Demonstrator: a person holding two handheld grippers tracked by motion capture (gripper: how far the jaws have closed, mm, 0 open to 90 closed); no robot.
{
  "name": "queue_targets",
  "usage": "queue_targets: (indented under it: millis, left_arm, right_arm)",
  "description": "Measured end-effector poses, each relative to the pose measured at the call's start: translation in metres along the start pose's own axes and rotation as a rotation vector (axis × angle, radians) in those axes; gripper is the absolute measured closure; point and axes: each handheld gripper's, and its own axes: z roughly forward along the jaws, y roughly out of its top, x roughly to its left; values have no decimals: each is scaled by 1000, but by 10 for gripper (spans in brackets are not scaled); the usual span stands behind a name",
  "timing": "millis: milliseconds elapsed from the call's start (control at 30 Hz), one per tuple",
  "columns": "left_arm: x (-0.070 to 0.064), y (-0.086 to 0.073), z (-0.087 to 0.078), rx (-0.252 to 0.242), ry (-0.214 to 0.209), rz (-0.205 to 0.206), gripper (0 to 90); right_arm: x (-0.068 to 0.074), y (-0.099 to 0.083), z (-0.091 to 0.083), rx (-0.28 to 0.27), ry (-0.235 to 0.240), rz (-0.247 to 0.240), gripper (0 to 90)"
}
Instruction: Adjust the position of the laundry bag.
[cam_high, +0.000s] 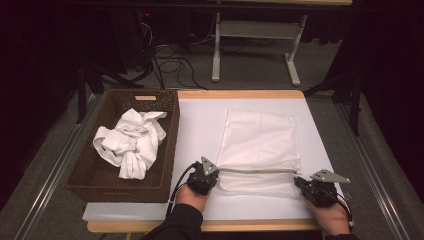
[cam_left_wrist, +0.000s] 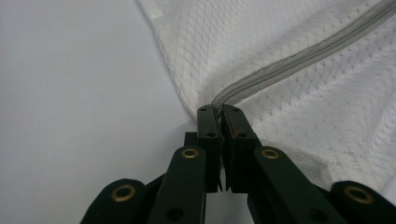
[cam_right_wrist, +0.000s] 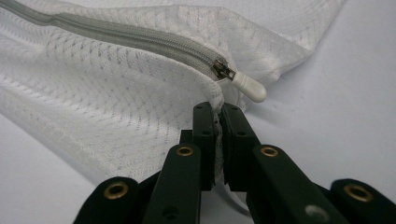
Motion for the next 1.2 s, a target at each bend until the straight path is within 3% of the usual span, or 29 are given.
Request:
queue_targets:
  millis: [567, 733, 1033, 1200]
  left_arm:
    - [10, -20, -24, 18, 65, -53, 861]
    - [9, -25, -28, 21, 78, -59, 859]
    - [-2, -28, -35, 38, 49, -28, 844]
    - [-4, -24, -40, -6, 32, -20, 733]
  right_arm:
    - [18, 18, 18, -2, 68, -80, 863]
    - [19, 21, 20, -2, 81, -79, 863]
    - [15, 17, 16, 1, 88, -82, 860]
    - [10, 12, 10, 7, 74, -67, 850]
